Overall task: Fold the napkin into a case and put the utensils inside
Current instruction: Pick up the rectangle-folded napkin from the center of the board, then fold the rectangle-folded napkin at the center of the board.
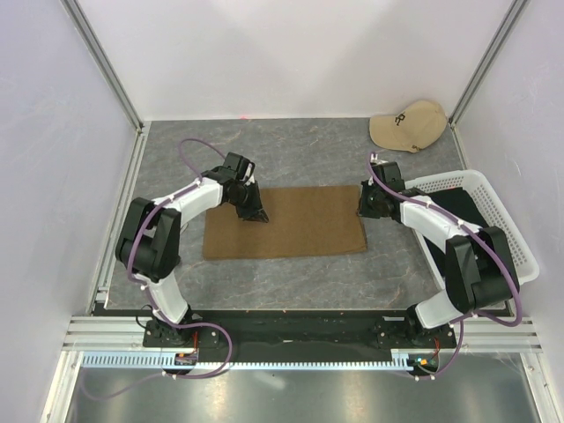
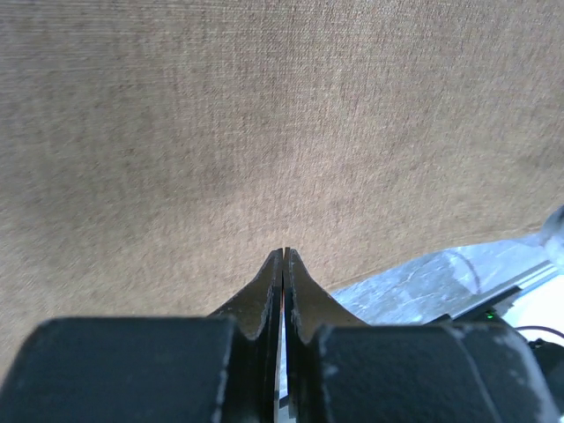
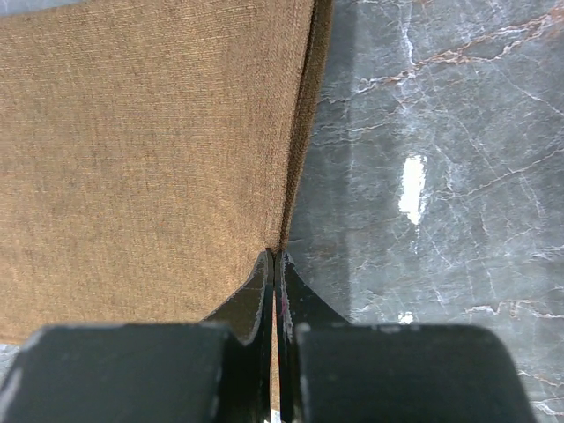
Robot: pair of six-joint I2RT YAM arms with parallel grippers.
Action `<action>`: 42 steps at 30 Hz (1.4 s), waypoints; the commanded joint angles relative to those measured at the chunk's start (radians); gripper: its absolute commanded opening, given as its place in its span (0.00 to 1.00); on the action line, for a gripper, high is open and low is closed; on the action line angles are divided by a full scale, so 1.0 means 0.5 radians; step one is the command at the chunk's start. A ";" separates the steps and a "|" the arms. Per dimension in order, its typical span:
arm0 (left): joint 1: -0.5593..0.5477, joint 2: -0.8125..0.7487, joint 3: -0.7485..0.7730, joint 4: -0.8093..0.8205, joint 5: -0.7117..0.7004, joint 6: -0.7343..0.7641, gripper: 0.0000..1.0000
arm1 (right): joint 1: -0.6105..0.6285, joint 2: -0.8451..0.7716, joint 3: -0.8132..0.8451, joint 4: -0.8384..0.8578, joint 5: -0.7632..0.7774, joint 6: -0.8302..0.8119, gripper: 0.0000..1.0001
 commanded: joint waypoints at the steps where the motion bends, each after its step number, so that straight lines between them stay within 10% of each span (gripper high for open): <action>1: -0.001 0.068 0.066 0.134 0.149 -0.129 0.06 | -0.001 -0.045 0.004 0.003 -0.042 0.048 0.00; 32: -0.434 0.672 0.480 0.293 0.116 -0.501 0.05 | -0.041 -0.379 0.271 -0.206 -0.238 -0.035 0.00; 42: -0.394 0.357 0.380 0.303 0.079 -0.501 0.05 | 0.198 -0.260 0.387 -0.209 -0.196 -0.002 0.00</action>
